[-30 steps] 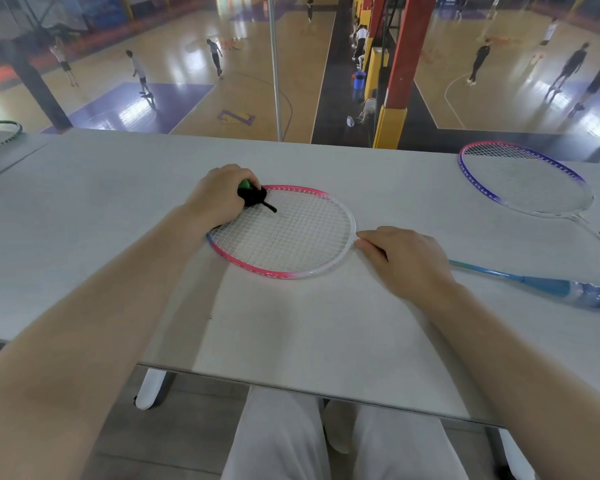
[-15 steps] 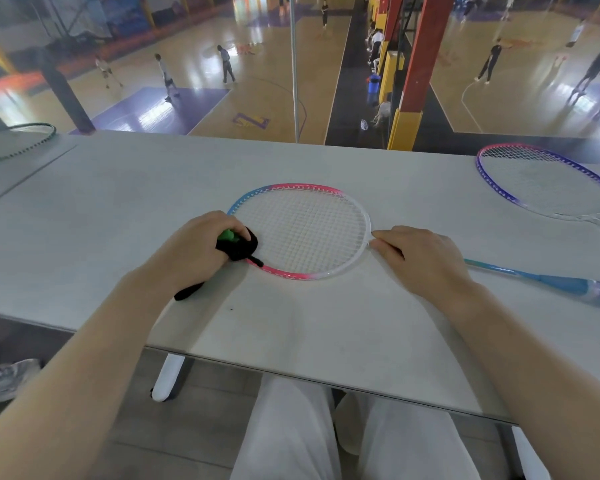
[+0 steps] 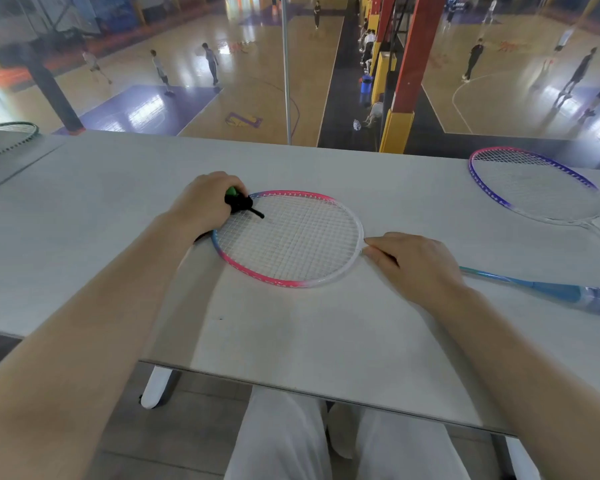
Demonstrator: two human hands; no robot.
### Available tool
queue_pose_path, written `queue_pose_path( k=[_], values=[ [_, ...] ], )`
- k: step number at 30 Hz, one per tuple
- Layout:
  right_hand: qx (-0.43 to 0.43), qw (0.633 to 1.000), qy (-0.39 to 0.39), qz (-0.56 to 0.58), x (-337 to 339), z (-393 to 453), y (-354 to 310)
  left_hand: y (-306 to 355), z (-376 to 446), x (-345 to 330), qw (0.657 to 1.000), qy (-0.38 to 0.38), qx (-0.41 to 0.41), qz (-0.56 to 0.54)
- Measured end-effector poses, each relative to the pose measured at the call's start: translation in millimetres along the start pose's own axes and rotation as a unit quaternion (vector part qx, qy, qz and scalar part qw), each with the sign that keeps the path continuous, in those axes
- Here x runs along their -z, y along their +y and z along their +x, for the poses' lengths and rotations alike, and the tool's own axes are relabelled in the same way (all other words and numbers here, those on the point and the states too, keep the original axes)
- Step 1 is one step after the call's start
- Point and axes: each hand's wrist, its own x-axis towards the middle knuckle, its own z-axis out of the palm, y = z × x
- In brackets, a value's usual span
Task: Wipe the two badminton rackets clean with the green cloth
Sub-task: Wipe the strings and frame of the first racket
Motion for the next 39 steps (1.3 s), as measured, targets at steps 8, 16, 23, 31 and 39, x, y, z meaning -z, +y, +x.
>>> queue_pose_path(
  k=[8, 16, 23, 31, 39],
  values=[
    [-0.010, 1.000, 0.005, -0.005, -1, -1, 1, 12, 12, -8, 1.000, 0.008, -0.011, 0.016],
    [-0.011, 1.000, 0.017, -0.005, -1, -2, -1, 14, -57, 5, 1.000, 0.002, 0.024, -0.020],
    [-0.010, 1.000, 0.018, -0.002, 0, -3, -2, 53, -125, 1, 0.997, 0.017, -0.013, -0.080],
    [-0.013, 1.000, 0.020, 0.008, 0, -2, -1, 84, -123, -6, 0.999, 0.003, -0.037, -0.037],
    [-0.005, 1.000, 0.020, 0.008, 2, -2, -1, 100, -125, -7, 0.995, -0.037, -0.064, -0.068]
  ],
)
